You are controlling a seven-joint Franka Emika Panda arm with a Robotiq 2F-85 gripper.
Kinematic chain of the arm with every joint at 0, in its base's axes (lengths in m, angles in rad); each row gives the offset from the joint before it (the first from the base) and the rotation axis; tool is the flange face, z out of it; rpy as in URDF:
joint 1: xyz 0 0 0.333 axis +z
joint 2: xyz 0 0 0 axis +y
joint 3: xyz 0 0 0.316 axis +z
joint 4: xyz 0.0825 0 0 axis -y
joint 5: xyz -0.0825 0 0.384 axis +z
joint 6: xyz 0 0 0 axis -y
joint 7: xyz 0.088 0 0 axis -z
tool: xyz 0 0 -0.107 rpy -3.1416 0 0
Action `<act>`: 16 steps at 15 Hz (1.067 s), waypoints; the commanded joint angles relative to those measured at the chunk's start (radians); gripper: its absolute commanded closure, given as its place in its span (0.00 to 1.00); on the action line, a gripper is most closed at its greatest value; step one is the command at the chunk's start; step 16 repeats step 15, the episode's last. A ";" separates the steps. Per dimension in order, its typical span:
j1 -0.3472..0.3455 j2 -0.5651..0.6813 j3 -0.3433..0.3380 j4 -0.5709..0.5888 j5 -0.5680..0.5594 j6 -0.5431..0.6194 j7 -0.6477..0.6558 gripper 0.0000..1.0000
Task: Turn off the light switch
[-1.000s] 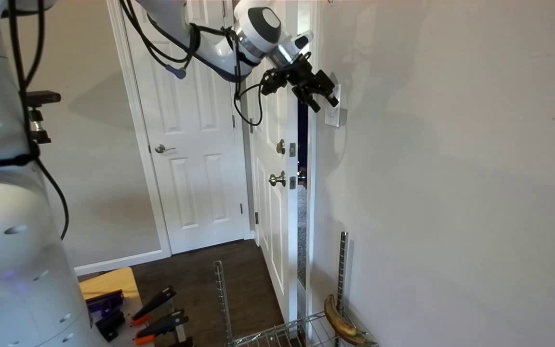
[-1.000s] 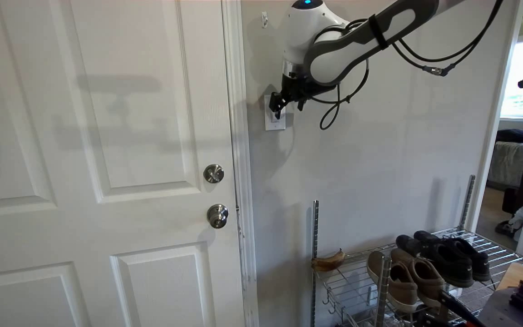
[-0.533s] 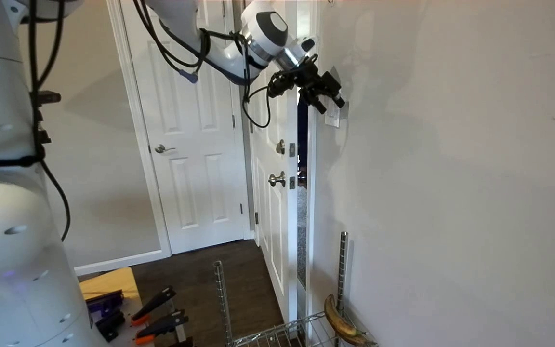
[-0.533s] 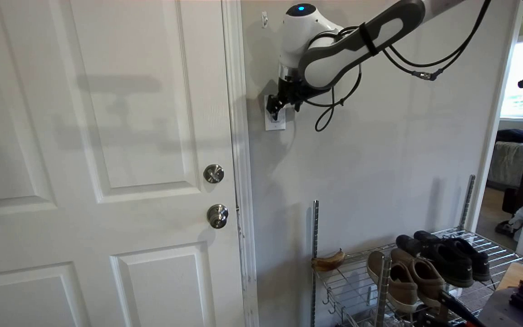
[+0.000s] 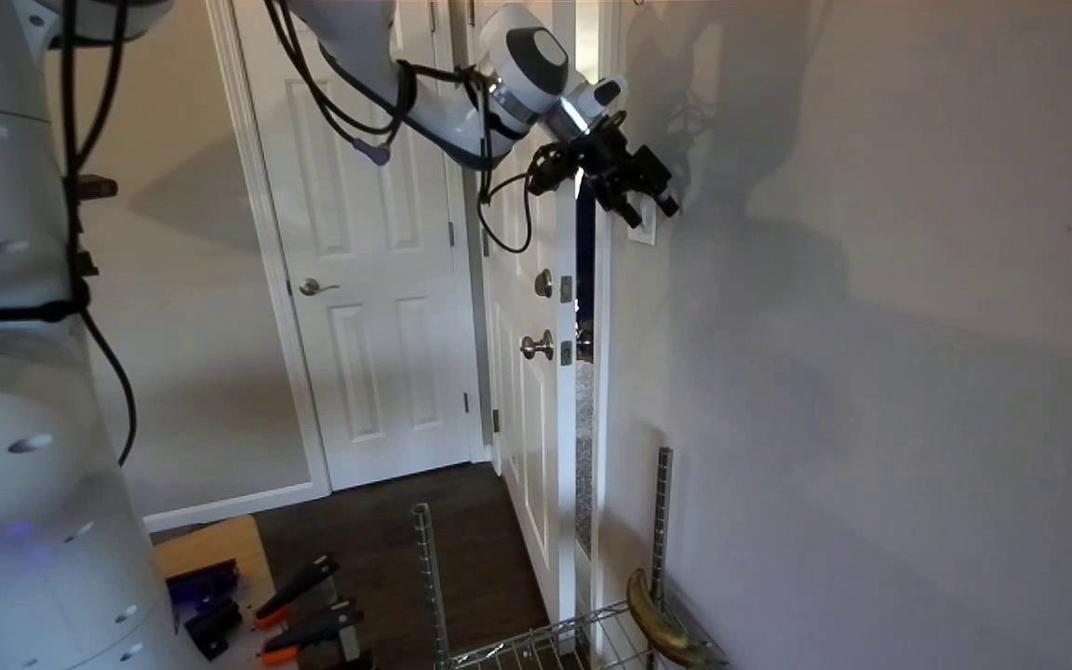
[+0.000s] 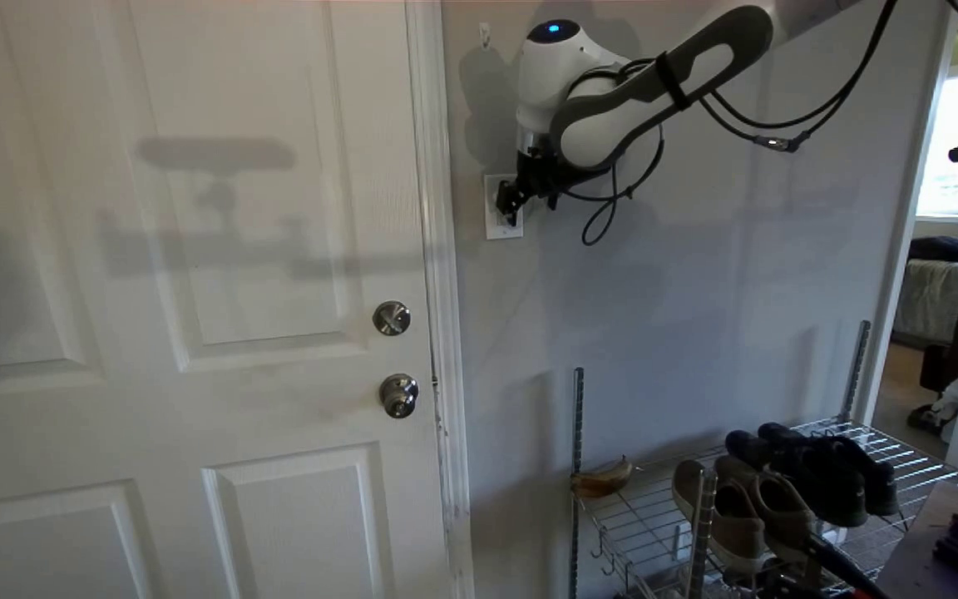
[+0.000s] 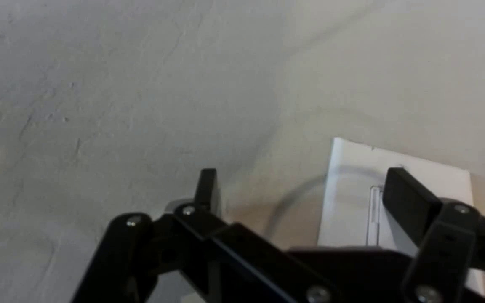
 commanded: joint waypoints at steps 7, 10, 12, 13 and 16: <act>0.008 -0.240 0.033 -0.195 0.184 -0.096 -0.017 0.00; -0.010 -0.339 0.054 -0.280 0.220 -0.146 0.009 0.00; -0.023 -0.395 0.064 -0.325 0.238 -0.156 0.016 0.00; -0.030 -0.317 0.072 -0.246 0.218 -0.146 -0.014 0.00; -0.040 -0.339 0.081 -0.261 0.220 -0.146 -0.014 0.00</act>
